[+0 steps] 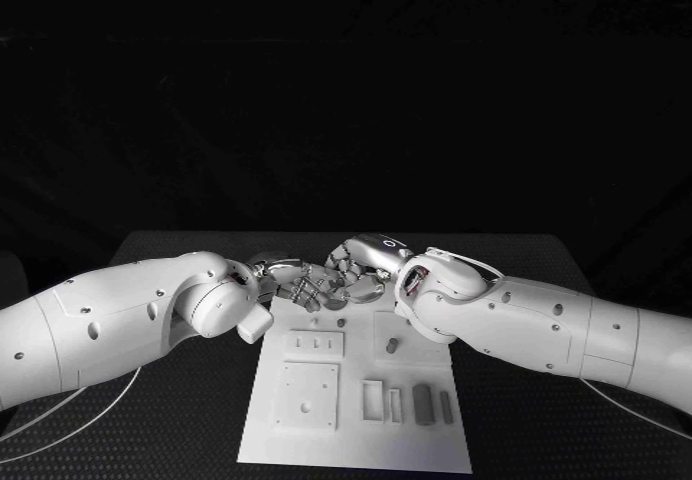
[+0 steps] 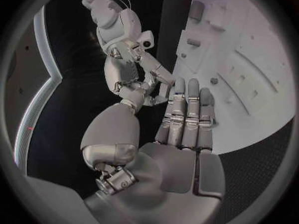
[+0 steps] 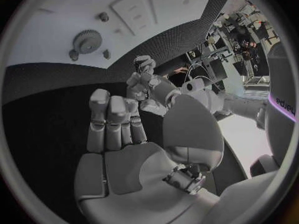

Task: Assemble the parts on the task board

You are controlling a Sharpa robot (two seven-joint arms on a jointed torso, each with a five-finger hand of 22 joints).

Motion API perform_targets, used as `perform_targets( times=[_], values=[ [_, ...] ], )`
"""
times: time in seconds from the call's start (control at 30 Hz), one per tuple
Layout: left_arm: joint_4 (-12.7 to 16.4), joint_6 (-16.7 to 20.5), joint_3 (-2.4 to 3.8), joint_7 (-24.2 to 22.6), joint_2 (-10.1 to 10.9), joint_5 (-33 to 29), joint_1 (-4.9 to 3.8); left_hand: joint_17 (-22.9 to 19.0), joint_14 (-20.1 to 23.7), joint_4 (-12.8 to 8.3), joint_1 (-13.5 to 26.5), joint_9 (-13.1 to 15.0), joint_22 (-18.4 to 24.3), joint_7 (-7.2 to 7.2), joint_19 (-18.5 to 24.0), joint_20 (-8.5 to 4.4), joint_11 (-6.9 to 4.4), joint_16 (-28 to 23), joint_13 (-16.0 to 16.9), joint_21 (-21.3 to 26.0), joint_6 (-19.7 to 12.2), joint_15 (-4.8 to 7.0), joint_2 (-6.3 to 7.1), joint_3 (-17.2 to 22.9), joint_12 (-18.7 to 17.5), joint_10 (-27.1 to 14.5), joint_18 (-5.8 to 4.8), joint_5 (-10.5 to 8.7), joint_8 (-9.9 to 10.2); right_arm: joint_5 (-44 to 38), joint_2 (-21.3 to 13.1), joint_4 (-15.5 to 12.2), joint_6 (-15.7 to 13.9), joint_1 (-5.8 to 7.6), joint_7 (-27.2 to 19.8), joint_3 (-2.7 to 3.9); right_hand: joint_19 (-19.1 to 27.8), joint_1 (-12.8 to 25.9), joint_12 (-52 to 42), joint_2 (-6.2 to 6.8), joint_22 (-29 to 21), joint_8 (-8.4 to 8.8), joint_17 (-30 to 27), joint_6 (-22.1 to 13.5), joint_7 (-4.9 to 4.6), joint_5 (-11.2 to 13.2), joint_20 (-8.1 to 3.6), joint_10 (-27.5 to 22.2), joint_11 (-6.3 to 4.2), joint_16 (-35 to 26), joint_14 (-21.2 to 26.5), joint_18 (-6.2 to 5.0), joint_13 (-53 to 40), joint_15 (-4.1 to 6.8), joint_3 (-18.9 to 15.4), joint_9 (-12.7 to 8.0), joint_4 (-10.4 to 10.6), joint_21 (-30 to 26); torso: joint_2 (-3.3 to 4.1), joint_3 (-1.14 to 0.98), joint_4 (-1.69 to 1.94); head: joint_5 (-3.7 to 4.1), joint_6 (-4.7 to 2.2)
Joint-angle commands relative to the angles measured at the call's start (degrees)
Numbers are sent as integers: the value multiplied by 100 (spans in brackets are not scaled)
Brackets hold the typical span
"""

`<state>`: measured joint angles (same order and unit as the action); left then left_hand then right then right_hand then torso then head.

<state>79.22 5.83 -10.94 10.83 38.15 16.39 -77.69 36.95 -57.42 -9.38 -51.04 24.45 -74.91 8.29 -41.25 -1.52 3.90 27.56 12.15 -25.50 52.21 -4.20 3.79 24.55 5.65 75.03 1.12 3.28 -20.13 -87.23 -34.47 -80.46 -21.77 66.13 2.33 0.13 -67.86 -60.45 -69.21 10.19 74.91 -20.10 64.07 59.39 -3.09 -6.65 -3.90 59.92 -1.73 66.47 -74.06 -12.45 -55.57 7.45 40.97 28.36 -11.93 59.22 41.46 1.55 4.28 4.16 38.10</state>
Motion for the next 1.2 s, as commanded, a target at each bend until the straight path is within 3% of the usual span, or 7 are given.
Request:
perform_targets(
  times=[0.03,0.6,0.77,0.97,1.07,1.1,1.2],
  values=[
    [22,-142,9,-56,-32,3,-7,10,11,-81,-65,12,-120,-24,19,0,-2,42,18,-22,52,2,-73,14,-36,27,43,17,17,-60,24,-2,31,-3,-38,0,-21,-50,19,-28,40,-3,5,169,-144,-18,0,46,-4,14,3,-255,10,38,39,90,8,4,-2,3,5,1,5],
    [-7,-156,8,-2,-51,160,-6,48,-36,-522,-324,106,-115,-132,10,-23,-107,121,182,-69,324,29,-438,156,-12,229,-15,839,-27,-59,46,-10,60,-3,-47,0,-24,-46,22,-28,39,-1,5,166,-144,-22,-2,48,-3,11,1,-255,11,38,41,94,13,2,0,-3,-1,6,24],
    [-9,-151,8,8,-56,177,-6,53,-43,-578,-330,116,-115,-142,5,-29,-117,133,206,-74,357,34,-448,167,-11,253,-24,947,-27,-59,48,-1,81,-3,-44,0,-25,-45,23,-27,38,0,4,166,-145,-24,-3,48,-3,10,1,-255,11,37,41,95,15,1,-1,-4,-5,9,23],
    [-10,-138,8,2,-54,177,-6,61,-45,-651,-254,144,-117,-152,-1,-40,-127,156,274,-92,403,40,-364,189,-32,278,-43,1620,3,-59,51,23,103,-3,-42,0,-26,-45,24,-28,37,1,4,165,-145,-26,-4,49,-3,9,0,-255,11,37,43,97,15,-1,0,-2,-4,17,30],
    [-18,-142,8,-2,-54,177,-6,61,-43,-650,-244,147,-117,-153,0,-39,-127,156,280,-93,408,39,-353,188,-33,281,-45,1670,4,-59,52,27,120,-3,-42,0,-26,-45,24,-28,37,1,4,165,-145,-26,-4,49,-3,9,0,-255,11,37,43,97,15,-1,-2,-2,-3,23,27],
    [-19,-141,8,-4,-55,177,-6,61,-40,-615,-165,155,-116,-158,4,-37,-131,158,293,-93,422,37,-289,172,-34,288,-49,1926,4,-59,54,31,133,-3,-42,0,-26,-45,24,-28,37,1,4,165,-145,-26,-4,49,-2,9,0,-255,11,37,42,97,16,-1,-2,-2,-2,23,27],
    [-23,-147,8,3,-54,177,-5,60,-37,-583,-111,167,-117,-167,8,-38,-142,160,316,-98,449,37,-298,172,-28,313,-51,2060,2,-59,62,48,137,-4,-45,0,-26,-45,25,-28,37,1,4,165,-145,-27,-4,49,-2,9,0,-255,11,37,43,98,16,-1,-3,-3,-1,26,34]
  ],
)
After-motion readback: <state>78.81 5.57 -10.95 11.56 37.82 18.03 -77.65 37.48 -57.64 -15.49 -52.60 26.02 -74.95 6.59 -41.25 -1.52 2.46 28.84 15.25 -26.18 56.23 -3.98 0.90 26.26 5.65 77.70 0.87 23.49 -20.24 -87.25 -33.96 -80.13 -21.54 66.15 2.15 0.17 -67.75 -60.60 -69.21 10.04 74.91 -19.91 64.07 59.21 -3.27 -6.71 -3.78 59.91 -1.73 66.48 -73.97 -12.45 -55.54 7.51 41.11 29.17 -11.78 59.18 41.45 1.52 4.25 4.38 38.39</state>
